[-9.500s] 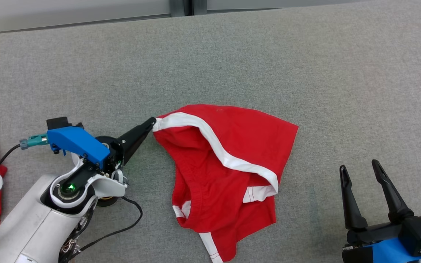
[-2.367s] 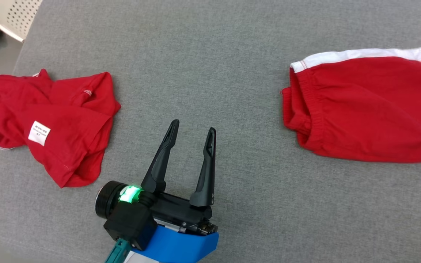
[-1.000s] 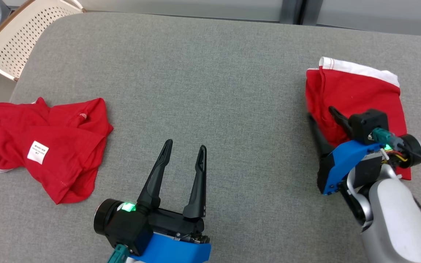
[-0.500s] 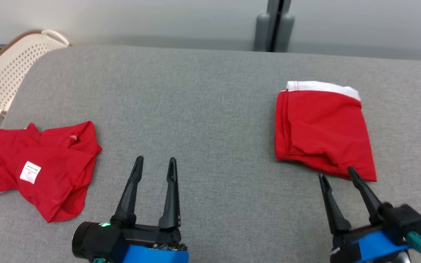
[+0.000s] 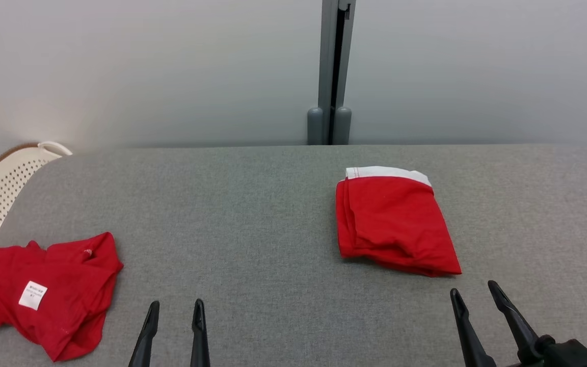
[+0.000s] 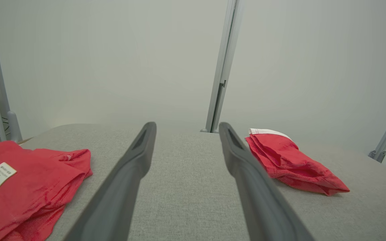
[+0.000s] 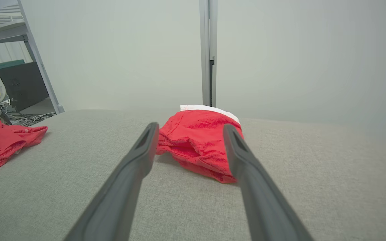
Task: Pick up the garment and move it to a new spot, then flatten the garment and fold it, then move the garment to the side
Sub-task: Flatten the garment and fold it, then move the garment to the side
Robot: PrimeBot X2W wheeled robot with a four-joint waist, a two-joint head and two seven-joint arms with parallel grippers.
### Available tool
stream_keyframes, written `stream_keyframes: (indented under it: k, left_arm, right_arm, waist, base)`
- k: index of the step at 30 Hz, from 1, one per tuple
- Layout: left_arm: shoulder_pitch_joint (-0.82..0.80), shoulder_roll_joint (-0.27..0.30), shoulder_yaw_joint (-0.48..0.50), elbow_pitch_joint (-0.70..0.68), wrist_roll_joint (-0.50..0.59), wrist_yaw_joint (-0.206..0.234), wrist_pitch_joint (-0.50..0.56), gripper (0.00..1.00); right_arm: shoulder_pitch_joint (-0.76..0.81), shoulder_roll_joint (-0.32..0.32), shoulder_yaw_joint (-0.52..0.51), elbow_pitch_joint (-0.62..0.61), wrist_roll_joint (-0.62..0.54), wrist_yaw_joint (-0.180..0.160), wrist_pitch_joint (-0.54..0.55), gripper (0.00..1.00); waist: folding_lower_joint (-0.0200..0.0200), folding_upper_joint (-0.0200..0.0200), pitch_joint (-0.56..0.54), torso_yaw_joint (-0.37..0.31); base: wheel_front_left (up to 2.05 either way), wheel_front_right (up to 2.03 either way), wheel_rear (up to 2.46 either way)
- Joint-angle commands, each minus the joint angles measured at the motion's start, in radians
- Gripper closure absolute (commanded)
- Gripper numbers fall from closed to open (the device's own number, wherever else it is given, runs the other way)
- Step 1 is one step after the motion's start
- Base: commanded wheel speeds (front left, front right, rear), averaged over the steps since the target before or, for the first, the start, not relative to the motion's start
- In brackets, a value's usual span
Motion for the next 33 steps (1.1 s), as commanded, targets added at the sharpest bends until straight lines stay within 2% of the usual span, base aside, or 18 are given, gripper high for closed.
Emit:
stream_keyframes:
  k: [1,10,16,33]
  left_arm:
    - [0.035,0.001,0.015,-0.011,0.007,-0.007,-0.004,0.0]
    - [0.14,-0.001,0.056,0.0,0.046,-0.026,-0.003,0.0]
    - [0.146,-0.002,0.059,0.019,0.06,-0.041,-0.003,0.0]
    - [0.137,-0.002,0.053,0.084,0.096,-0.036,-0.003,0.0]
  right_arm:
    - [0.033,-0.001,-0.011,-0.018,0.016,0.0,-0.006,0.0]
    - [0.106,0.012,-0.049,-0.061,0.046,0.0,-0.006,0.0]
    - [0.123,0.015,-0.051,-0.051,0.051,0.0,-0.006,0.0]
    - [0.132,0.027,-0.057,-0.018,0.045,0.0,-0.006,0.0]
  waist:
    - [0.0003,0.0001,-0.04,-0.035]
    - [0.0003,0.0001,-0.088,-0.051]
    - [0.0003,0.0001,-0.104,-0.055]
    - [0.0003,0.0001,-0.117,-0.056]
  base:
    - [0.0,0.0,0.0]
    - [0.0,0.0,0.0]
    - [0.0,0.0,0.0]
    - [0.0,0.0,0.0]
